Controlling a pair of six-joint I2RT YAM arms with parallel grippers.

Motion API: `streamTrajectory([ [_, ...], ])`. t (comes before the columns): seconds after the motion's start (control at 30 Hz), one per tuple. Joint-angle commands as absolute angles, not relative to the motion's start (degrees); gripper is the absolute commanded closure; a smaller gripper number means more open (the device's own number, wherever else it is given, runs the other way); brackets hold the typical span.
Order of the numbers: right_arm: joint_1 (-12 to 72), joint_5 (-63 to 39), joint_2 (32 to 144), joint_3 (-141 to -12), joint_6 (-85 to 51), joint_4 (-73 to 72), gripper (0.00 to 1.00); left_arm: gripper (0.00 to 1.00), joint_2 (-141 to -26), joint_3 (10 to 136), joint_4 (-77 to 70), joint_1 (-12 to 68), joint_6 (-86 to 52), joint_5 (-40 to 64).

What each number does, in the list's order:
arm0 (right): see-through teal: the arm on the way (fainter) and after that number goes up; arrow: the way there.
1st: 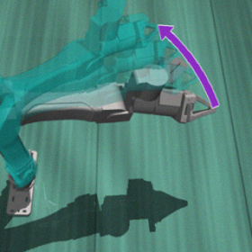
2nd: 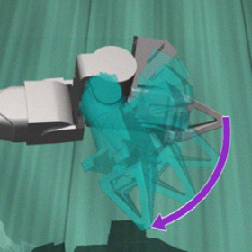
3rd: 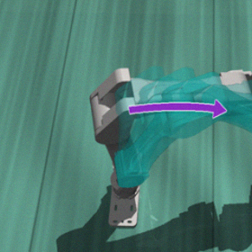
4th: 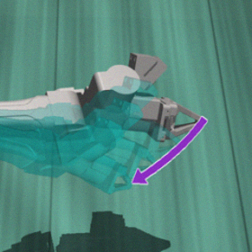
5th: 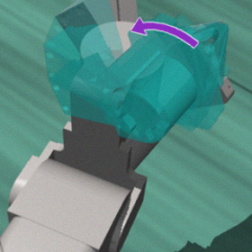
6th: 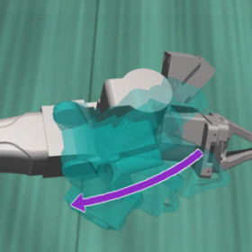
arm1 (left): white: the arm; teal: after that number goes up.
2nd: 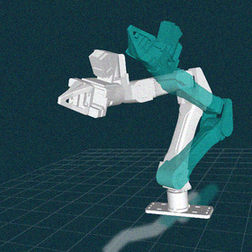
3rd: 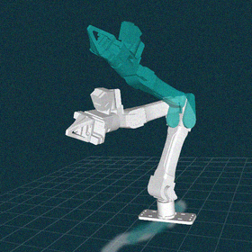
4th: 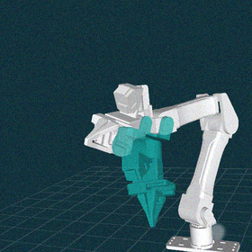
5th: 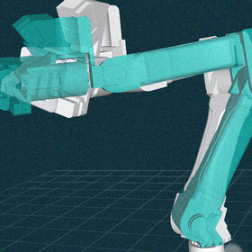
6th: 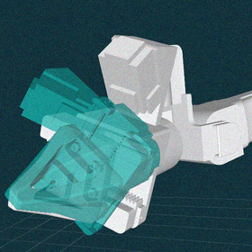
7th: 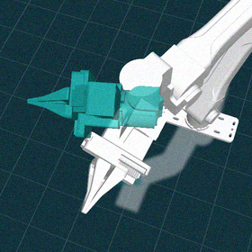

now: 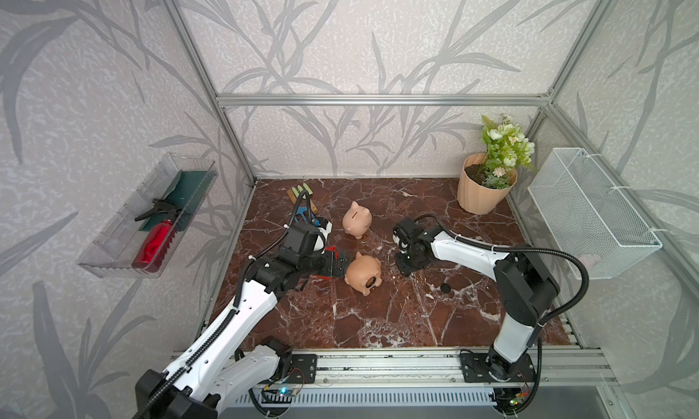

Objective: Close piggy banks
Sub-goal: Pick up the knob at the center of the board.

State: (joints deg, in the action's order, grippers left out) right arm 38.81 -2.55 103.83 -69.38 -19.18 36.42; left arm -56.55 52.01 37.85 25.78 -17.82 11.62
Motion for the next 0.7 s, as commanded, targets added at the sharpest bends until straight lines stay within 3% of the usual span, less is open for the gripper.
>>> streamTrajectory([
  [0.0, 39.27, -1.67, 104.97, -71.17, -18.83, 39.19, 0.69, 0.01, -56.6, 51.8, 38.43, 25.91, -18.03, 10.9],
  [0.67, 39.4, -0.7, 110.12, -74.66, -18.08, 42.4, 0.78, 0.01, -56.72, 51.64, 38.3, 25.83, -18.28, 11.4],
])
